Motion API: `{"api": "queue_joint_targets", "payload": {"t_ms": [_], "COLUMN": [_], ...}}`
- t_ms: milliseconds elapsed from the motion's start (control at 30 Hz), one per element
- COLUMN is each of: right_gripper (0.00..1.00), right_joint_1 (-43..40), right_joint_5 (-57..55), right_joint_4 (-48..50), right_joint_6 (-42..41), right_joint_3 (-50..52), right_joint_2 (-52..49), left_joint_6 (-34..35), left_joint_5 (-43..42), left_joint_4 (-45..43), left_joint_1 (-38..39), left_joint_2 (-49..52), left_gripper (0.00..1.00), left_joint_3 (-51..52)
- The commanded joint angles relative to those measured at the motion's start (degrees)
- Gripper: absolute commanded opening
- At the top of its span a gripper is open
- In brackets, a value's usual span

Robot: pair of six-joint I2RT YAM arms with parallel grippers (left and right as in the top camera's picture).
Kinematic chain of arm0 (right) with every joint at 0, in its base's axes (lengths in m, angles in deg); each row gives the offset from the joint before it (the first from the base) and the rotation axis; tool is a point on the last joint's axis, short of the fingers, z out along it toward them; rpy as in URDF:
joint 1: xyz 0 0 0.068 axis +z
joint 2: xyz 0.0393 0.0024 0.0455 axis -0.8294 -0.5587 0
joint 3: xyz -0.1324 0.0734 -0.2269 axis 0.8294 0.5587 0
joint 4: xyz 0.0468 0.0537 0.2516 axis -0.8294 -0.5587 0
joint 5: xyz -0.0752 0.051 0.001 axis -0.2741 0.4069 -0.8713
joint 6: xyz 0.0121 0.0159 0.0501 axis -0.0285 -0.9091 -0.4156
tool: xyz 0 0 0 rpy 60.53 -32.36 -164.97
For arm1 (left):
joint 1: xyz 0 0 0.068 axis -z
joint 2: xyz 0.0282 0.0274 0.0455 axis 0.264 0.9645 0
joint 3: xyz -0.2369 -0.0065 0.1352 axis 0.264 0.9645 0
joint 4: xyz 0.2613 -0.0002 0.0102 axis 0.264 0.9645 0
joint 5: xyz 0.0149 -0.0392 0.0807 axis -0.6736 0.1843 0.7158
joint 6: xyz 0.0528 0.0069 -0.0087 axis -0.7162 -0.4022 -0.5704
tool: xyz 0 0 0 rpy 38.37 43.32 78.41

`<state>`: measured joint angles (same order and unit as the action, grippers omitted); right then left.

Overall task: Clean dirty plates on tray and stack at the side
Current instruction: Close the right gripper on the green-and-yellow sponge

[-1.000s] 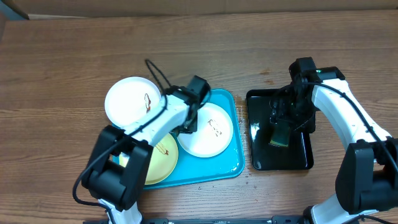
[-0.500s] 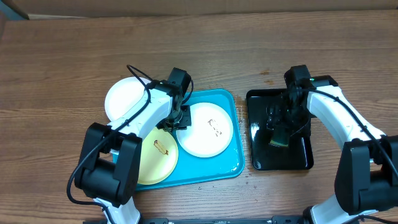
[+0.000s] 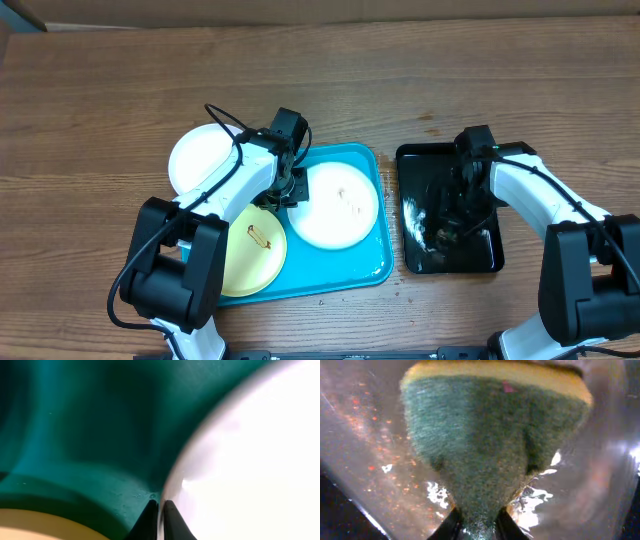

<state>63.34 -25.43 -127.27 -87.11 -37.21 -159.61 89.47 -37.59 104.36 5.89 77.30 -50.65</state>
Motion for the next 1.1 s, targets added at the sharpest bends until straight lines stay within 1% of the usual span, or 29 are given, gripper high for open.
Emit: {"api": "queue_joint_targets", "payload": {"t_ms": [0,33,67,100,133,167,300,367,533,667,767,833,867,900,967,1033,1067], "right_gripper": [0.14,0.16,0.29,0.48,0.55,0.59,0.64,0.69,0.79,0.79,0.76,0.67,0.60,0.45,0.20,0.07,0.04], "right_joint_1": [0.13,0.13,0.13,0.13,0.13,0.13,0.13,0.13,0.13,0.13,0.13,0.13,0.13,0.13,0.13,0.13,0.13], "right_joint_5": [0.92,0.94,1.09,1.14,1.14,1.11,1.07,0.85,-2.91,-4.07,-4.07,-4.04,-4.04,-4.04,-4.04,-4.04,-4.04], "right_joint_4": [0.55,0.68,0.70,0.68,0.52,-0.28,-1.51,-0.96,2.10,5.60,7.37,7.69,7.69,7.52,7.26,7.28,7.30], "right_joint_6": [-0.04,-0.04,-0.02,-0.02,-0.02,0.17,0.15,0.17,0.15,0.11,0.11,0.09,0.09,0.11,0.13,0.13,0.13], "right_joint_3": [0.31,0.28,0.26,0.15,-0.15,-1.40,-4.24,-4.59,-4.57,-3.67,-1.95,-0.81,-0.46,-0.28,-0.17,-0.17,-0.17], "right_joint_2": [1.57,1.57,1.57,1.57,1.60,1.60,1.60,1.60,1.60,1.57,1.53,1.53,1.53,1.53,1.53,1.53,1.53], "left_joint_6": [-0.37,-0.39,-0.39,-0.39,-0.42,-0.42,-0.42,-0.39,-0.39,-0.39,-0.39,-0.39,-0.39,-0.39,-0.39,-0.39,-0.39], "left_joint_5": [-0.02,0.00,0.02,0.02,0.02,0.02,0.04,0.48,1.70,1.68,1.66,1.70,1.68,1.68,1.73,1.70,1.73], "left_joint_4": [-0.09,-0.09,-0.09,-0.07,-0.07,-0.04,-0.46,-0.79,-2.25,-2.89,-3.06,-3.15,-3.28,-3.45,-3.76,-4.13,-4.22], "left_joint_1": [0.26,0.26,0.26,0.26,0.26,0.26,0.26,0.26,0.26,0.26,0.26,0.26,0.26,0.26,0.26,0.26,0.26], "left_joint_2": [-0.59,-0.59,-0.59,-0.59,-0.59,-0.59,-0.59,-0.59,-0.59,-0.59,-0.59,-0.59,-0.59,-0.59,-0.59,-0.59,-0.59], "left_gripper": [0.05,0.07,0.10,0.12,0.13,0.13,0.15,0.17,0.17,0.17,0.17,0.16,0.16,0.16,0.15,0.14,0.14], "left_joint_3": [-0.13,-0.11,-0.11,-0.09,-0.09,-0.09,0.63,1.18,2.49,2.80,2.80,2.80,2.80,2.80,2.80,2.80,2.80]}}
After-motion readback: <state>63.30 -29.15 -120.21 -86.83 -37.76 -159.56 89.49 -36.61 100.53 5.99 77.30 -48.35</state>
